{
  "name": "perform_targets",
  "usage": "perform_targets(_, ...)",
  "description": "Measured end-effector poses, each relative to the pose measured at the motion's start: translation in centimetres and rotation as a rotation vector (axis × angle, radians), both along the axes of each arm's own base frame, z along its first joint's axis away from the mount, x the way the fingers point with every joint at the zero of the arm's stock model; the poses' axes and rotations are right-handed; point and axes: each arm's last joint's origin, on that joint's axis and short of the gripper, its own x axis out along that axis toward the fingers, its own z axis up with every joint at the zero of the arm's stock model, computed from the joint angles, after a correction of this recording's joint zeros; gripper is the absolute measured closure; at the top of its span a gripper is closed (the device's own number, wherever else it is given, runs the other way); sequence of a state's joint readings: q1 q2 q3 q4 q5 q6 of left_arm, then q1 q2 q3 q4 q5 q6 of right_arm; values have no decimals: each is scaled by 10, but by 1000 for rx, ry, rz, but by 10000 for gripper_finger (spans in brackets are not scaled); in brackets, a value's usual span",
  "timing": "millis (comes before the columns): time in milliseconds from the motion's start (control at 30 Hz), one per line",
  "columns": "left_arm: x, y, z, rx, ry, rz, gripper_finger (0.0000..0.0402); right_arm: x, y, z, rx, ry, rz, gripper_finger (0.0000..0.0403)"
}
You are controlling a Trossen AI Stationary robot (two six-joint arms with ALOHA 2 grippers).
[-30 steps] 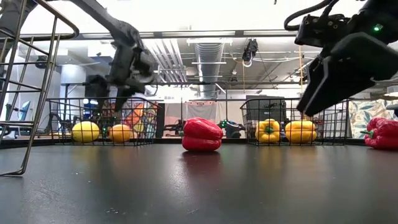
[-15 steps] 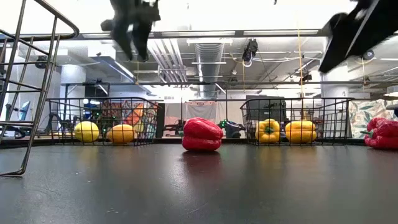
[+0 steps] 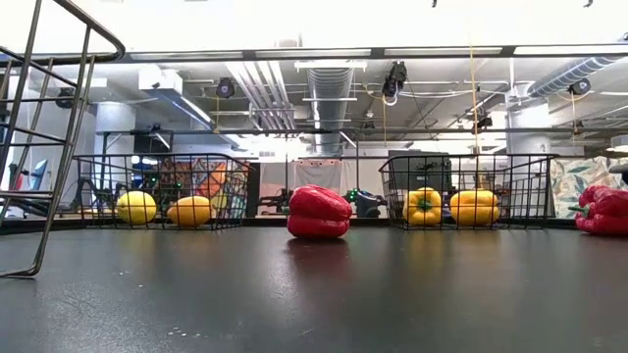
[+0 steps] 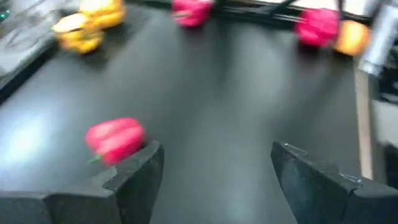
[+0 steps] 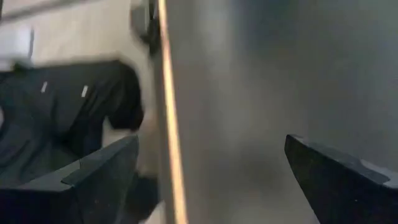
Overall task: Sort produce into baskets
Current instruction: Put the lemon into the left black wire basket
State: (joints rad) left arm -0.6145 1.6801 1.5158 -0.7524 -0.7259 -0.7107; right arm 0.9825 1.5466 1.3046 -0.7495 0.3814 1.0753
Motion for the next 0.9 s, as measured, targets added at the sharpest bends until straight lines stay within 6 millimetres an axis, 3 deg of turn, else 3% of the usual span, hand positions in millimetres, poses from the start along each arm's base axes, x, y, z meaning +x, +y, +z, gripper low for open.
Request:
perform_targets(100,8,-29,-19,105,0,-127,123,-4,14,-7,38,184,-16,8)
perform_targets(200,20,-45,-37,192,-21,-171,123,-11,15,-17,-7,431,-104,8)
perform_targets(333,34,-50,-56,260,-29,-158,123,-17,14,-28,-13,758,-204,8)
perform_targets(500,46,-43,-69,292,-24,-95,123,-22,21,-33,99,1017,-326,8)
perform_targets(667,62,-41,-76,267,-88,-67,122,-23,24,-36,141,1171,-415,8)
perform_targets(900,70,-48,-95,264,-77,-89,122,-18,31,-55,121,1226,-500,8)
